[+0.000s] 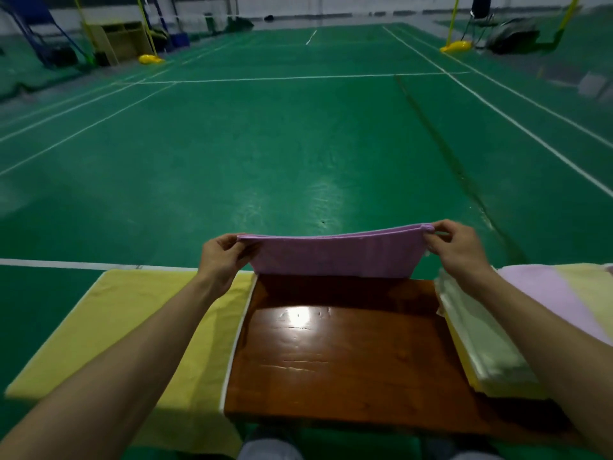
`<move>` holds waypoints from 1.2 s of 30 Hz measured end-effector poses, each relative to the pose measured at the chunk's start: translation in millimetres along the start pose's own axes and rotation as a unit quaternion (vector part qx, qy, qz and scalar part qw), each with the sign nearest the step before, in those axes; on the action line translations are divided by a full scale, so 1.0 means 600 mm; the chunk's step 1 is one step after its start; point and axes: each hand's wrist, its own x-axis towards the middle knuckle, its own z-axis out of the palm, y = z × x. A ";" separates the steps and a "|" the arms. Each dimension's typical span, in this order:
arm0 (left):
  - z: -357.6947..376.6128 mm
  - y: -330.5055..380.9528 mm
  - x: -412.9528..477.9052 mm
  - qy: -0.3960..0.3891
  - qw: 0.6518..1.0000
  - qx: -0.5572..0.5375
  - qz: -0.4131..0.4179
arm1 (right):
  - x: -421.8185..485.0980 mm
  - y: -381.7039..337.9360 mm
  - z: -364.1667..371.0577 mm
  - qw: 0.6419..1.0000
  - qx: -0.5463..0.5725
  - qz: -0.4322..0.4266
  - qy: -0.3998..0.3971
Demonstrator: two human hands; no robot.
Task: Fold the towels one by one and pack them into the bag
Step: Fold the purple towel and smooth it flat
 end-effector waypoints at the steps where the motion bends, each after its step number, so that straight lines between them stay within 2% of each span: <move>1: -0.005 0.003 -0.012 0.003 1.000 0.013 0.004 | -0.016 -0.005 -0.004 1.000 -0.006 -0.015 0.004; 6: -0.038 0.021 -0.087 -0.009 0.993 0.116 0.025 | -0.105 -0.010 -0.016 1.000 0.005 -0.017 0.002; 13: -0.105 0.018 -0.189 -0.068 0.947 0.296 0.103 | -0.217 0.003 -0.044 0.993 -0.073 -0.093 -0.007; 17: -0.127 0.016 -0.235 -0.076 0.934 0.322 0.131 | -0.261 0.008 -0.057 0.988 -0.092 -0.126 -0.017; 23: -0.143 0.024 -0.276 -0.088 0.920 0.348 0.155 | -0.309 0.000 -0.071 0.991 -0.051 -0.125 -0.020; 28: -0.140 0.039 -0.304 -0.095 0.924 0.330 0.171 | -0.333 -0.014 -0.086 0.990 -0.054 -0.132 -0.013; 30: -0.134 0.047 -0.316 -0.096 0.924 0.323 0.180 | -0.340 -0.024 -0.093 0.991 -0.037 -0.127 -0.017; 36: -0.127 0.051 -0.328 -0.088 0.918 0.341 0.181 | -0.338 -0.034 -0.105 0.993 -0.075 -0.080 -0.039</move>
